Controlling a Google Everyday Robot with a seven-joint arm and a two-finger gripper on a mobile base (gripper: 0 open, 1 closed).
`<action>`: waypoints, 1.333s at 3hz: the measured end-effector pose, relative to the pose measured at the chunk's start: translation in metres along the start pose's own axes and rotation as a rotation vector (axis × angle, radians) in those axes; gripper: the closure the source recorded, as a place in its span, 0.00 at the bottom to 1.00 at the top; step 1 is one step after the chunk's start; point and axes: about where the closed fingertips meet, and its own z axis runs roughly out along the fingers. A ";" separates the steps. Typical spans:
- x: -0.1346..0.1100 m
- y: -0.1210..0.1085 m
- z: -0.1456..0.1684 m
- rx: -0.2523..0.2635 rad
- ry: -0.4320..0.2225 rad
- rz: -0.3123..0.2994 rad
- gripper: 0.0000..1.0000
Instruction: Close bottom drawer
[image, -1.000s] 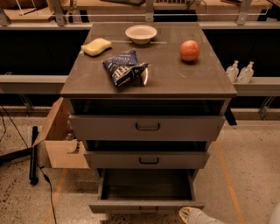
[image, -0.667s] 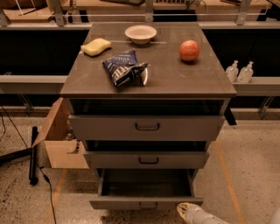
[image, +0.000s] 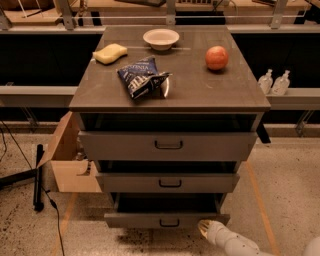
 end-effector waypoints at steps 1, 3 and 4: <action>-0.008 -0.018 0.016 0.015 -0.010 -0.050 1.00; -0.021 -0.046 0.044 0.033 -0.019 -0.128 1.00; -0.022 -0.051 0.050 0.035 -0.019 -0.151 1.00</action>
Offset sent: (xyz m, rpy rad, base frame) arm 0.0861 -0.0059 -0.0011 -0.0778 -0.1067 0.0922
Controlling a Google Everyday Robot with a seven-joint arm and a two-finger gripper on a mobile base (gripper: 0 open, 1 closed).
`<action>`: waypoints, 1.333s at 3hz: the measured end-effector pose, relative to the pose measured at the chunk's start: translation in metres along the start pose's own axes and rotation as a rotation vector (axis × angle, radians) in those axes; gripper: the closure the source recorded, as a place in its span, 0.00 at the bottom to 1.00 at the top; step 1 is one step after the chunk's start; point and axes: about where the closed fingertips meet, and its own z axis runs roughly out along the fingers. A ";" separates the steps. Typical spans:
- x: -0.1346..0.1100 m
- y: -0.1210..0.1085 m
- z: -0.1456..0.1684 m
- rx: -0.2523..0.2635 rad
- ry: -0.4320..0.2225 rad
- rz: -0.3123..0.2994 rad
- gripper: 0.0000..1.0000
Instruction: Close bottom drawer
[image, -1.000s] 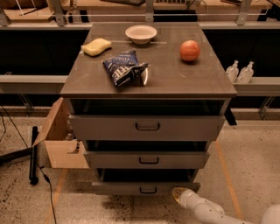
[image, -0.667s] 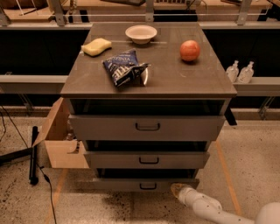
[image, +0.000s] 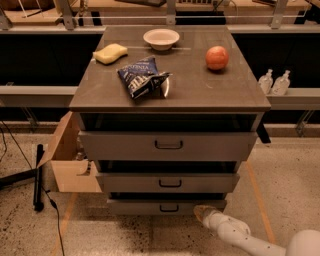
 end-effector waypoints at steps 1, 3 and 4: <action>-0.001 -0.006 0.004 0.000 0.001 -0.024 1.00; -0.001 -0.003 -0.005 -0.027 0.004 -0.039 1.00; -0.010 0.009 -0.029 -0.087 -0.004 -0.042 1.00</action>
Offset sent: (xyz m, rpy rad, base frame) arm 0.0178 -0.0245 -0.0031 -0.0484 -0.0148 0.0352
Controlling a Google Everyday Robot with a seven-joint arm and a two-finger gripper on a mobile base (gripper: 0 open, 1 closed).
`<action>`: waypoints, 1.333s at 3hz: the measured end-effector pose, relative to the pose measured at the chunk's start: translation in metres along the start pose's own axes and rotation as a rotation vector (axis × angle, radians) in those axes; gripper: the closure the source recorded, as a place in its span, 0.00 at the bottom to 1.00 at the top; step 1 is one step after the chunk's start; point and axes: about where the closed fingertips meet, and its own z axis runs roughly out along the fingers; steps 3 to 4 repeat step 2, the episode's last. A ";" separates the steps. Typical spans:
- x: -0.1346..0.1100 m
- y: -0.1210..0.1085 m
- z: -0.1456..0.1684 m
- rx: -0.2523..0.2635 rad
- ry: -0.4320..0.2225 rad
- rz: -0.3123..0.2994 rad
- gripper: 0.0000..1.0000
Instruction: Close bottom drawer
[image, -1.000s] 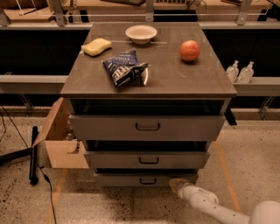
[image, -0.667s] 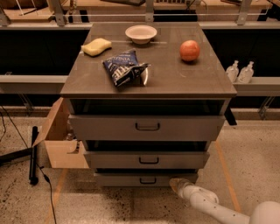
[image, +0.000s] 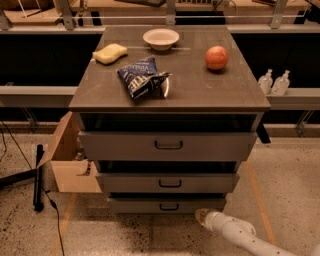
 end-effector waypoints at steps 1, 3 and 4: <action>-0.007 0.012 -0.031 -0.057 -0.005 0.003 1.00; -0.013 0.020 -0.067 -0.112 0.006 0.033 1.00; -0.013 0.020 -0.067 -0.112 0.006 0.033 1.00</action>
Offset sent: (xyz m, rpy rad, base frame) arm -0.0947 -0.0182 0.0848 0.0272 0.2006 0.0079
